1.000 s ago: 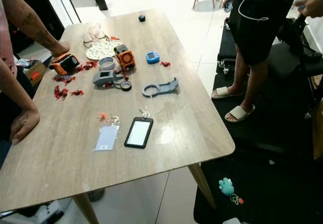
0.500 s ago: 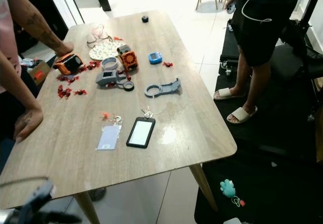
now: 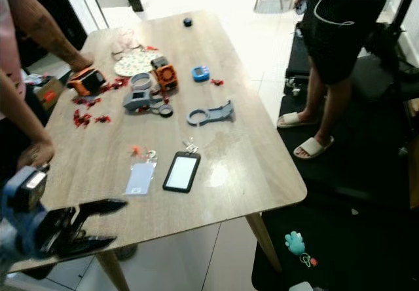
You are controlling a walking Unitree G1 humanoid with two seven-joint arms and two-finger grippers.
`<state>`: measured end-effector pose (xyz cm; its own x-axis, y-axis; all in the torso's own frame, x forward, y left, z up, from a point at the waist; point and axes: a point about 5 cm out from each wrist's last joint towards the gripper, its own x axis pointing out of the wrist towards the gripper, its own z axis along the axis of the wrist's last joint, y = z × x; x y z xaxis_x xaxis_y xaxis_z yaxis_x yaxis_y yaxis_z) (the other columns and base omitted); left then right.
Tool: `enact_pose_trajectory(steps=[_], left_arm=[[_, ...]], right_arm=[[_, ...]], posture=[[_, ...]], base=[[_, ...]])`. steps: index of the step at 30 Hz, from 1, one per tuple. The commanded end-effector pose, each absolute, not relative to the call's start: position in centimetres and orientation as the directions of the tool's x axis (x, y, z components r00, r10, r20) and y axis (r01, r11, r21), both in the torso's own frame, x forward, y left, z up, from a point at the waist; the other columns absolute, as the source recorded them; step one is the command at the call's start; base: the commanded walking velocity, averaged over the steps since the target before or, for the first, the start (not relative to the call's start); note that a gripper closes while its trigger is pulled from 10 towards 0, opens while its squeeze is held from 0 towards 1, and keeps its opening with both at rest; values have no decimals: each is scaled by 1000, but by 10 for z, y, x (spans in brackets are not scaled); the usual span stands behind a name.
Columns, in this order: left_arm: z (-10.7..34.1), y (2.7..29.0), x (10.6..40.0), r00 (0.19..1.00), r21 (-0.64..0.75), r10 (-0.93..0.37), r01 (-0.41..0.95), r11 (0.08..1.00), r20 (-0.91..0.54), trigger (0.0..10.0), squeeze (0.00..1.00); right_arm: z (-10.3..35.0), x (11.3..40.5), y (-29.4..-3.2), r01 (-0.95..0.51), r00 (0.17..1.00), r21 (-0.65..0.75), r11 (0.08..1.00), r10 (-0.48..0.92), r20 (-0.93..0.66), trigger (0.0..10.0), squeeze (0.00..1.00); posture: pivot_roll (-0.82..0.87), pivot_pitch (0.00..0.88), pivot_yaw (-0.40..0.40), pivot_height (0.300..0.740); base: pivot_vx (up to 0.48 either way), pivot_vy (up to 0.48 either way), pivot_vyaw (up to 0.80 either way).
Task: Hang keys on a hook
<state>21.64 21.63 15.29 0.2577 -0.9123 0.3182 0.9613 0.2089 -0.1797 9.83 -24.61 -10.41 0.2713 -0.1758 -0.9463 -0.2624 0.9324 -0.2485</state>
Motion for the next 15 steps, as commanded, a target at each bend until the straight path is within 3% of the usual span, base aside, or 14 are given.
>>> enact_pose_trajectory(steps=[1, 3, 4, 5, 7, 10, 12, 14, 15], left_arm=[[164, 206, 229, 364, -180, -847, 931, 317, 388, 10000, 0], [164, 206, 229, 364, -180, -847, 931, 317, 388, 10000, 0], [168, 200, 236, 419, -197, -805, 908, 370, 419, 10000, 0], [168, 200, 236, 419, -197, -805, 908, 370, 419, 10000, 0], [171, 190, 256, 570, -242, -699, 820, 519, 432, 10000, 0], [170, 187, 264, 623, -269, -659, 780, 565, 422, 10000, 0], [166, 185, 269, 670, -267, -638, 740, 618, 380, 10000, 0], [153, 182, 280, 755, -214, -600, 652, 727, 264, 10000, 0], [153, 182, 280, 755, -214, -600, 652, 727, 264, 10000, 0]], right_arm=[[-106, 92, -244, -263, 251, -236, 935, -170, -953, 10000, 0], [-106, 92, -244, -263, 251, -236, 935, -170, -953, 10000, 0], [-106, 92, -245, -262, 251, -238, 935, -172, -953, 10000, 0], [-106, 92, -245, -262, 251, -238, 935, -172, -953, 10000, 0], [-106, 92, -246, -261, 251, -241, 935, -175, -952, 10000, 0], [-106, 92, -246, -262, 251, -242, 934, -176, -952, 10000, 0], [-106, 91, -246, -264, 250, -242, 934, -176, -952, 10000, 0], [-106, 91, -246, -275, 248, -242, 931, -175, -953, 10000, 0], [-106, 91, -246, -275, 248, -242, 931, -175, -953, 10000, 0]], posture=[[-130, 86, 121, 740], [-130, 86, 121, 740], [-130, 86, 121, 740], [-130, 86, 121, 740], [-136, 89, 121, 740], [-136, 89, 121, 740], [-136, 89, 121, 740], [-126, 88, 116, 740], [-126, 88, 116, 740]], base=[[0, 0, 0], [0, 0, 0], [0, 0, 0], [0, 0, 0], [0, 0, 0], [0, 0, 0], [0, 0, 0], [0, 0, 0], [0, 0, 0]])
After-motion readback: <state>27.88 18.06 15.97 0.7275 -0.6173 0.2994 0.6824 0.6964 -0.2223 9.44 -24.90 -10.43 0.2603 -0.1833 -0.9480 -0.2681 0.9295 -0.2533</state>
